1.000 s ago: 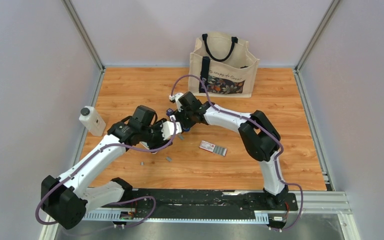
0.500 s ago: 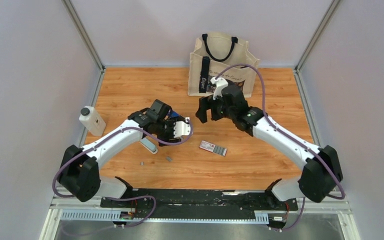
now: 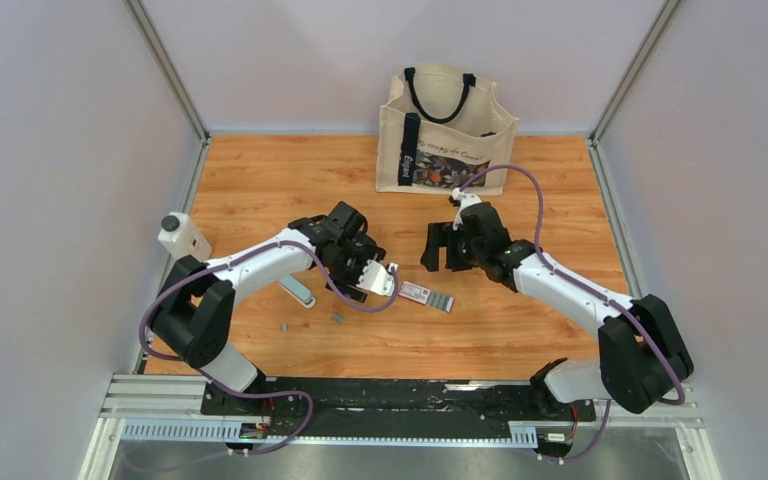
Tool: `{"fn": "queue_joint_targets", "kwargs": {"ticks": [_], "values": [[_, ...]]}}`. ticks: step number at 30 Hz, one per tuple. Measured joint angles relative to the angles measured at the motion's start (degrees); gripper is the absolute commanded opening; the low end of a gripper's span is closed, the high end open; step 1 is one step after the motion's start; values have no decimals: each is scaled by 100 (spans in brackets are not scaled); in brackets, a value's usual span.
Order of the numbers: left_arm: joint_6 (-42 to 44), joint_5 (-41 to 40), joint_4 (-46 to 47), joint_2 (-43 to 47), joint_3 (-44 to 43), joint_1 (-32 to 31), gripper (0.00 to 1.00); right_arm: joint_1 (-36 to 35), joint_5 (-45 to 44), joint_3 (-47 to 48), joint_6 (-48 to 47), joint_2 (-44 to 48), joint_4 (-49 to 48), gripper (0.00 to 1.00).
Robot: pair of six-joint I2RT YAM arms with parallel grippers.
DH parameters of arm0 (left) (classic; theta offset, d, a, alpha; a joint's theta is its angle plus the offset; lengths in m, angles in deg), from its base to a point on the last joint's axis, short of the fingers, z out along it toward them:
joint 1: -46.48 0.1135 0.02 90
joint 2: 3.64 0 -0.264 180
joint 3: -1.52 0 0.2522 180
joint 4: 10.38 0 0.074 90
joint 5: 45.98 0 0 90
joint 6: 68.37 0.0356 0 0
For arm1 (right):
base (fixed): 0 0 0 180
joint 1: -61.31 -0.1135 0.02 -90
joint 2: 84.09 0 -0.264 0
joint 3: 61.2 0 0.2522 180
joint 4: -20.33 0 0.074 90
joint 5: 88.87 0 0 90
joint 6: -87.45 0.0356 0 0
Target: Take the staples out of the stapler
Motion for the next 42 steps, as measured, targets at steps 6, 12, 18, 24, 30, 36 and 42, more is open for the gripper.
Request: {"fn": "queue_joint_targets", "kwargs": {"ticks": [6, 12, 18, 24, 30, 36, 42], "values": [[903, -170, -273, -466, -461, -70, 77, 39, 105, -184, 50, 264, -199, 86], [1447, -334, -516, -872, -726, -74, 72, 168, 240, -286, 118, 369, -317, 85], [1718, -444, -826, -1027, -728, -120, 67, 264, 402, -317, 157, 374, -391, 84], [1770, -496, -909, -1226, -826, -177, 65, 291, 503, -317, 184, 374, -494, 80], [1843, -531, -901, -1381, -887, -188, 65, 291, 568, -323, 219, 374, -584, 78], [1899, -557, -916, -1565, -992, -188, 61, 302, 610, -350, 254, 374, -632, 75], [1932, -555, -894, -1759, -1246, -190, 54, 306, 649, -380, 282, 374, -723, 73]]}}
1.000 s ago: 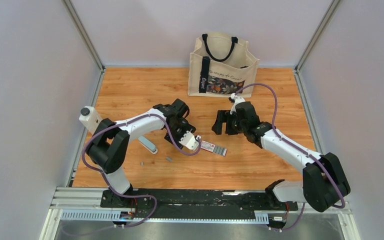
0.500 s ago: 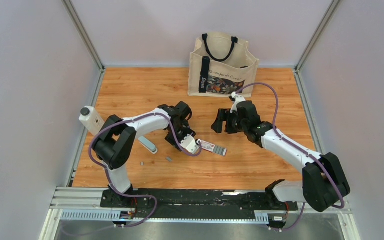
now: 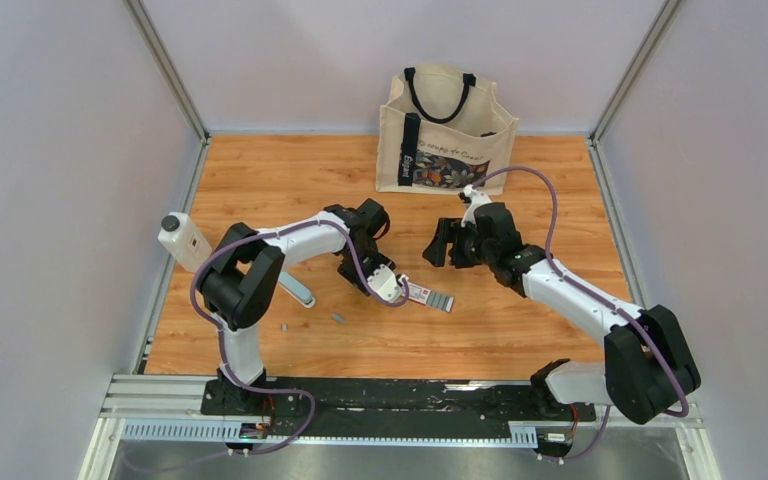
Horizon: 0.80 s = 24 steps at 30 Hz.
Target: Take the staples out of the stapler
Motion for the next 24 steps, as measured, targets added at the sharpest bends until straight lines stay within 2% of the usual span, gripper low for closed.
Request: {"fn": "queue_joint_targets", "kwargs": {"ticks": [4, 8, 15, 16, 19, 24], "values": [[11, -9, -46, -87, -111, 0, 45, 42, 33, -81, 4, 0, -17, 71], [52, -52, -133, -118, -133, -4, 31, 90, 66, -120, 4, 0, -55, 70], [61, -151, -326, -179, -208, -50, 24, 118, 111, -153, 15, -153, -173, 68], [57, -151, -330, -179, -208, -52, 16, 118, 109, -153, 26, -205, -197, 67], [-9, -151, -339, -170, -208, -68, 9, 118, 105, -153, 55, -452, -275, 66], [-369, -79, -358, -87, -186, -118, 8, 57, 52, -310, 136, -894, -400, 65]]}}
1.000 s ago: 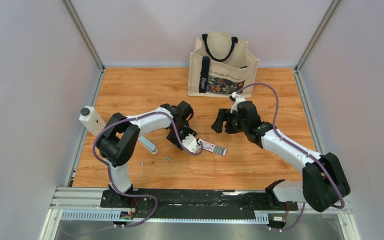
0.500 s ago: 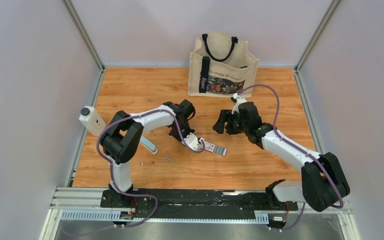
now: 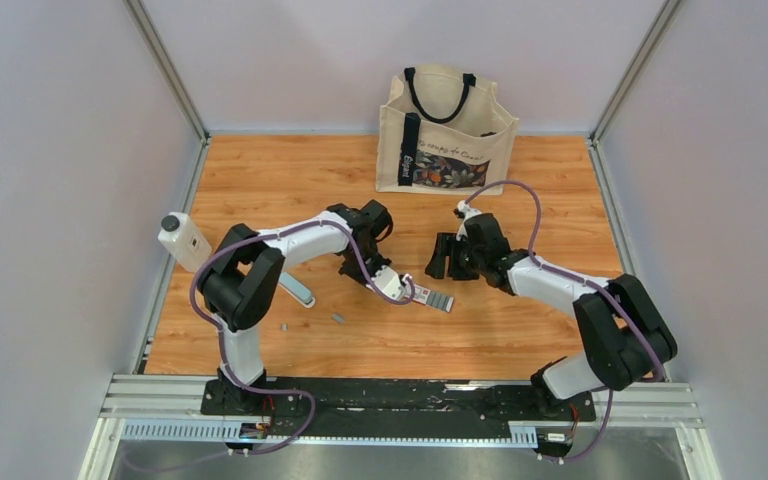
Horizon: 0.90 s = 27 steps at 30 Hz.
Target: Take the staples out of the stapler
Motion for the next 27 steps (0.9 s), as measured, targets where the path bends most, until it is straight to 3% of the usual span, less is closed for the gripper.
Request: {"fn": "queue_joint_targets", "kwargs": {"ticks": [18, 27], "values": [[-1908, 1394, -352, 2538, 573, -20, 9, -1014, -411, -291, 494, -286, -354, 63], [-3049, 2557, -468, 2962, 605, -24, 9, -1388, -603, -431, 723, -46, -282, 65]]}}
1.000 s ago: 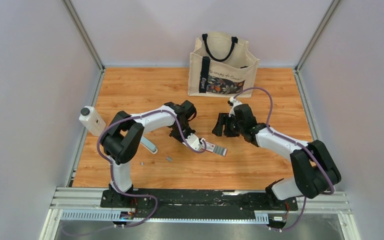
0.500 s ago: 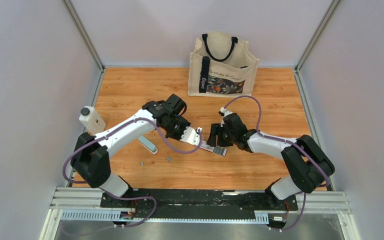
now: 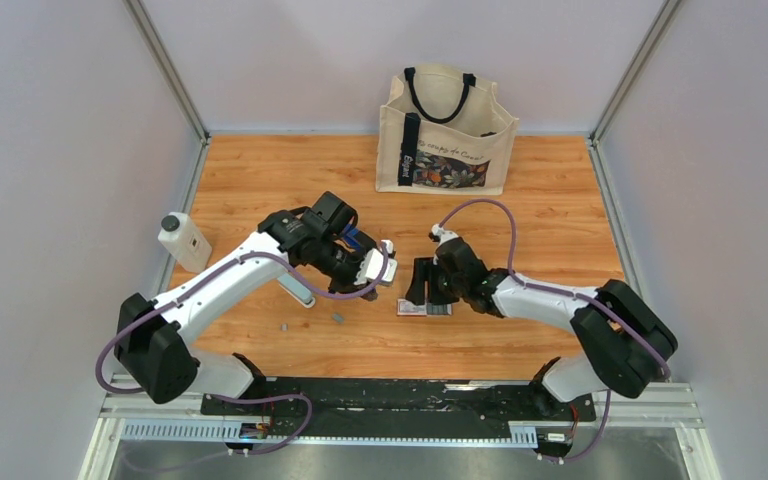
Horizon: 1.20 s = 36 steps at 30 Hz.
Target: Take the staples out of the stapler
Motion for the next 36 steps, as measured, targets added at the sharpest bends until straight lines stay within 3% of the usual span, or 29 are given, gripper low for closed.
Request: {"fn": "queue_joint_targets", "kwargs": {"ticks": [4, 13, 17, 23, 25, 29, 36], "values": [[-643, 573, 81, 42, -2, 2, 9, -2, -105, 0, -55, 463, 374, 69], [-3215, 2173, 1366, 92, -393, 498, 12, 0, 363, -33, -313, 3394, 343, 67], [-5073, 2605, 2855, 129, -374, 684, 15, 0, 879, -22, -323, 3856, 175, 65], [-9149, 2660, 7226, 195, 975, 942, 18, 0, 1510, 11, -208, 3827, 133, 64], [-10115, 2623, 8168, 138, 1185, 1029, 18, 0, 1644, 81, -138, 3827, 66, 64], [-11213, 2529, 9385, 136, 1239, 1088, 18, 0, 1864, 251, 17, 3851, -251, 65], [-11873, 2365, 10155, 151, 1530, 1078, 19, 0, 2118, 461, 308, 3687, -920, 62]]}}
